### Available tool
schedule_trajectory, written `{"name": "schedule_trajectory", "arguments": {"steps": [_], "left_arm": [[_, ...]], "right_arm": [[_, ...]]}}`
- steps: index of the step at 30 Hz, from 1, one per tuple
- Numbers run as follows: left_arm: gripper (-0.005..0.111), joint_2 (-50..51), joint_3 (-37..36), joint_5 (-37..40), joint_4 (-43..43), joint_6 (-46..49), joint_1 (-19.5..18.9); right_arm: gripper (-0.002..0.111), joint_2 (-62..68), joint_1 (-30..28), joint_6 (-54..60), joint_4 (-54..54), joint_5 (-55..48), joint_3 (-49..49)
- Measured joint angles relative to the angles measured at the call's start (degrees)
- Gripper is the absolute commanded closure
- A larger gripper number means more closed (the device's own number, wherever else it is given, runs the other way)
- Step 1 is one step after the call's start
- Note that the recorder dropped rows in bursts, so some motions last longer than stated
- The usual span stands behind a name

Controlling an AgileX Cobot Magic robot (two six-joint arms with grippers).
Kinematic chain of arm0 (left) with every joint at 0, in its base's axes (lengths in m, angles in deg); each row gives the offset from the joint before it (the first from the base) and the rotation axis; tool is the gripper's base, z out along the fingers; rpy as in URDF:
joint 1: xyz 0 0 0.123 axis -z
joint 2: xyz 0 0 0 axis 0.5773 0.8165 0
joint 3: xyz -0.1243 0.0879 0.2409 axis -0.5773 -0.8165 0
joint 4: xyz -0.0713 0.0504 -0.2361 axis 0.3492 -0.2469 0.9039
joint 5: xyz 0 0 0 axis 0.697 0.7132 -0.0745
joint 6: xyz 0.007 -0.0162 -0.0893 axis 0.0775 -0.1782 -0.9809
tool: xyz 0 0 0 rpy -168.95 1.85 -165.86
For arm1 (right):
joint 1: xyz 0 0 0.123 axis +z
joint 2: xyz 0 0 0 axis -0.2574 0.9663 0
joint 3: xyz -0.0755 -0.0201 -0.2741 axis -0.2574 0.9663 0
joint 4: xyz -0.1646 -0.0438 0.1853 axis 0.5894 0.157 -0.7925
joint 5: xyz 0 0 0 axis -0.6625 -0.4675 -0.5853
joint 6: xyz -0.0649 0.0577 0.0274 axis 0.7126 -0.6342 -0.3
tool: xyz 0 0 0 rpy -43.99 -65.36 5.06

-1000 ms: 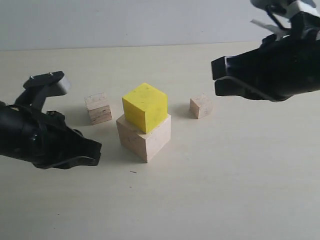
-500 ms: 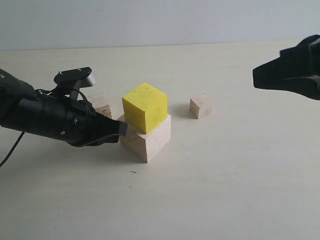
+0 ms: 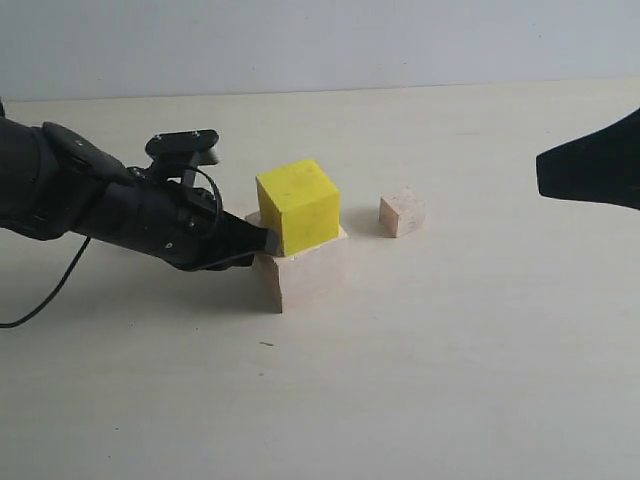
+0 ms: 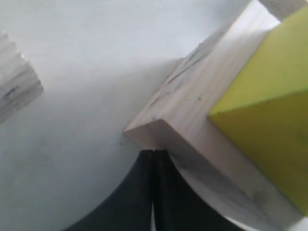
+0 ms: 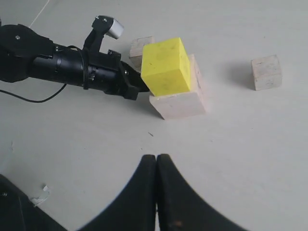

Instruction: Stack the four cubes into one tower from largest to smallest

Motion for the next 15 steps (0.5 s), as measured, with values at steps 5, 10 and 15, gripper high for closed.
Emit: {"name": "schedule_trajectory", "arguments": {"steps": [5,10,15], "left_arm": [[0.107,1.6,1.6,-3.1,0.0,0.6,0.0],[0.107,2.0,4.6,-5.1,0.0,1.7,0.0],[0.107,2.2,5.7,-5.3,0.2,1.8,0.0]], "right_arm": [[0.108,0.0,0.0,-0.2,0.0,-0.2,0.0],[0.108,0.0,0.0,-0.7,0.1,-1.1,0.0],[0.108,0.0,0.0,-1.3,0.1,-2.0,0.0]]}}
